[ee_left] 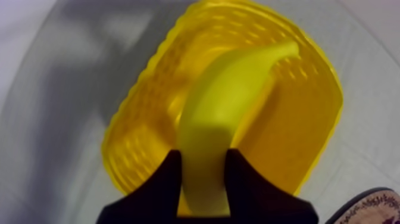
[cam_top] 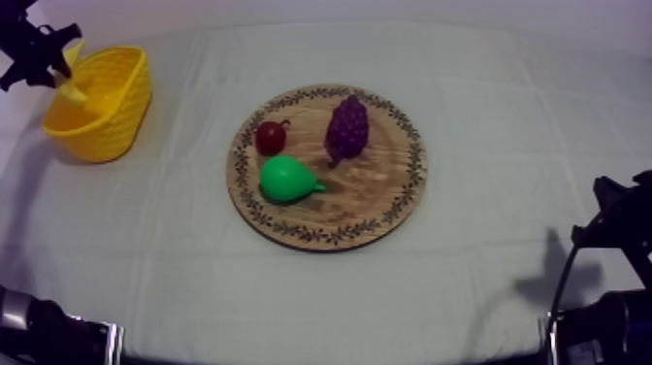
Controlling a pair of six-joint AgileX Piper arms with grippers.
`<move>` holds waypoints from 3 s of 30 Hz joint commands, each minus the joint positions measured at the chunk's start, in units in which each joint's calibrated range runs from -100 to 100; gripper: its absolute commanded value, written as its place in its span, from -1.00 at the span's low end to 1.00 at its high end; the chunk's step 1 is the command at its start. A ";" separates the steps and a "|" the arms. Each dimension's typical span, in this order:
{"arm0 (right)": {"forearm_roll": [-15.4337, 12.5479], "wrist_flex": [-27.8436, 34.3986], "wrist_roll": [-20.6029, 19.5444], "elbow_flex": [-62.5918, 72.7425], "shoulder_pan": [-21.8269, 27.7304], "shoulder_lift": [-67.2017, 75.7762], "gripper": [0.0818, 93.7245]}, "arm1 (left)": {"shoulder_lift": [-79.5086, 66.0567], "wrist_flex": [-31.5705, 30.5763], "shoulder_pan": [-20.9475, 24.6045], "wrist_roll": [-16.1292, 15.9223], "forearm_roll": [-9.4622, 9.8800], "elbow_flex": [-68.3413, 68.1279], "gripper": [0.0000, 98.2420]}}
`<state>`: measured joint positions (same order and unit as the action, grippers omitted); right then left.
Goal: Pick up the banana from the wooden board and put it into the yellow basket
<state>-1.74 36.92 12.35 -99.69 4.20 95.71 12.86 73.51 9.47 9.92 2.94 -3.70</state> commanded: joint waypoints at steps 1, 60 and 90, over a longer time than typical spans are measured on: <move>0.01 0.02 -0.01 0.03 0.02 0.04 -0.99 | -0.24 -0.91 -0.17 0.12 -0.05 -0.43 -0.34; 0.01 0.02 0.02 0.03 0.02 0.04 -0.99 | -70.39 -43.82 -17.54 -6.97 -1.42 -71.33 -1.00; 0.01 0.02 -0.01 0.03 0.02 0.04 -0.99 | -111.94 -41.11 -17.62 -4.98 -0.89 -96.01 -1.00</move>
<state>-1.74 36.92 12.37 -99.69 4.20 95.71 -98.61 32.40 -8.02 1.95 2.03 -99.70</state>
